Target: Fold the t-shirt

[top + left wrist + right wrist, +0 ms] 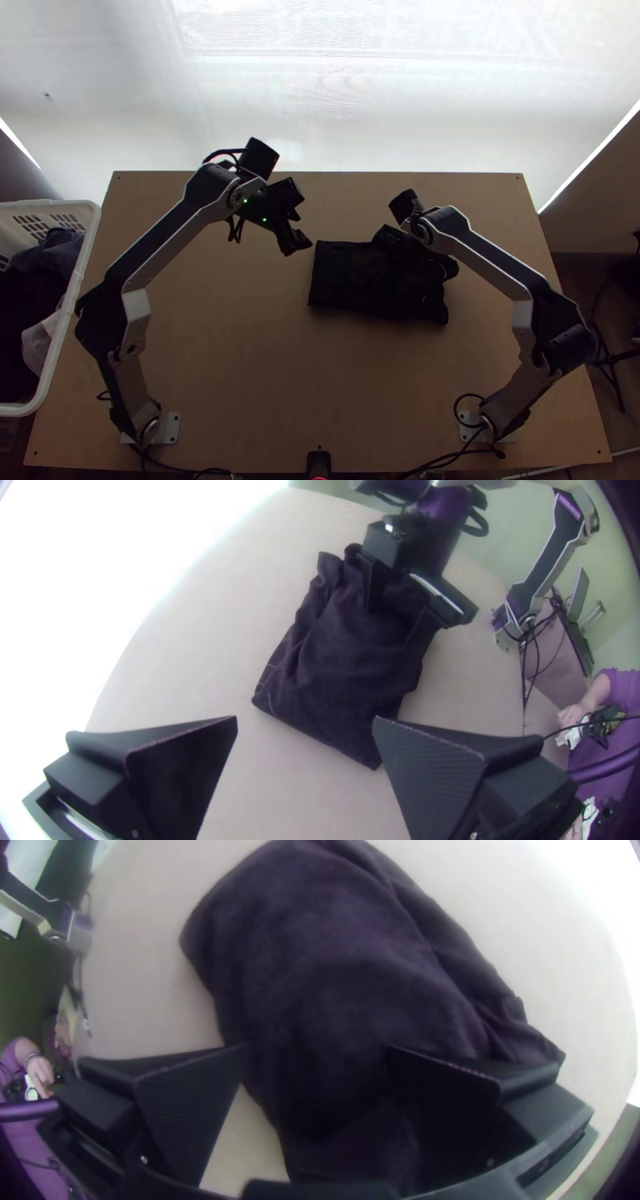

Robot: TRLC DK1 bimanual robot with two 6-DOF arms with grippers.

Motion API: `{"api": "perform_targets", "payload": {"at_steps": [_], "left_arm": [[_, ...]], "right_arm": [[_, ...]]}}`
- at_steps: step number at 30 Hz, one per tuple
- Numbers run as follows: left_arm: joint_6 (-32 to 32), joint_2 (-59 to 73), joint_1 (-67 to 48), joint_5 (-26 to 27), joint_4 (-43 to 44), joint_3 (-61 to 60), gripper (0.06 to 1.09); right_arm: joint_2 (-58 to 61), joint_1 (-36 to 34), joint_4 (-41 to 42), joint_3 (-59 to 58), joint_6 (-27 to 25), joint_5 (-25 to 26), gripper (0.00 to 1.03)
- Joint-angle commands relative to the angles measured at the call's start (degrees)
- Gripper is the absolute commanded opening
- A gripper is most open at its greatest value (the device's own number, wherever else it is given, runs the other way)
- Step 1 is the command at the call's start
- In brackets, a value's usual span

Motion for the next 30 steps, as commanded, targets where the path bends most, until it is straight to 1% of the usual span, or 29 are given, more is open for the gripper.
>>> {"api": "perform_targets", "payload": {"at_steps": [1, 3, 5, 10, 13, 15, 18, 21, 25, 27, 30], "left_arm": [[0.9, -4.1, 2.1, -1.2, 0.1, -3.2, 1.04], [0.9, -4.5, 2.1, -1.2, 0.2, -3.7, 1.04], [0.9, -4.8, 2.2, -1.2, 0.2, -3.9, 1.04], [0.9, -5.7, 2.2, -1.7, 0.2, -3.9, 1.04], [0.9, -6.2, 2.3, -2.3, 0.3, -3.7, 1.04], [1.2, -6.3, 2.5, -2.4, 0.3, -3.4, 1.04], [1.2, -6.2, 2.6, -2.4, 0.3, -3.0, 1.04], [1.2, -6.1, 2.5, -2.5, 0.3, -2.3, 1.04], [1.1, -5.9, 2.2, -2.7, 0.3, -1.8, 1.04], [1.0, -6.0, 2.1, -2.8, 0.3, -1.6, 1.04], [0.9, -6.3, 1.9, -3.1, 0.1, -1.5, 1.04]], "right_arm": [[1.2, -2.7, 3.1, -1.0, 0.8, 9.3, 0.96], [0.5, -3.2, 4.1, -0.9, 0.4, 12.5, 0.96], [0.7, -3.7, 4.1, -0.9, -0.3, 13.2, 0.96], [-1.3, -4.9, -0.6, -3.7, -0.2, 13.7, 0.96], [-4.9, -5.8, -4.2, -6.2, -0.3, 13.9, 0.96], [-7.5, -6.3, -8.6, -6.7, -0.6, 14.3, 0.96], [-12.0, -7.2, -11.8, -7.4, -1.0, 14.5, 0.96], [-15.7, -8.3, -13.2, -7.9, -1.6, 14.7, 0.96], [-16.4, -9.8, -16.7, -8.4, -2.8, 15.4, 0.96], [-16.3, -11.5, -16.8, -8.8, -2.9, 15.4, 0.96], [-15.7, -13.0, -22.4, -9.7, -2.8, 15.4, 0.96]]}}
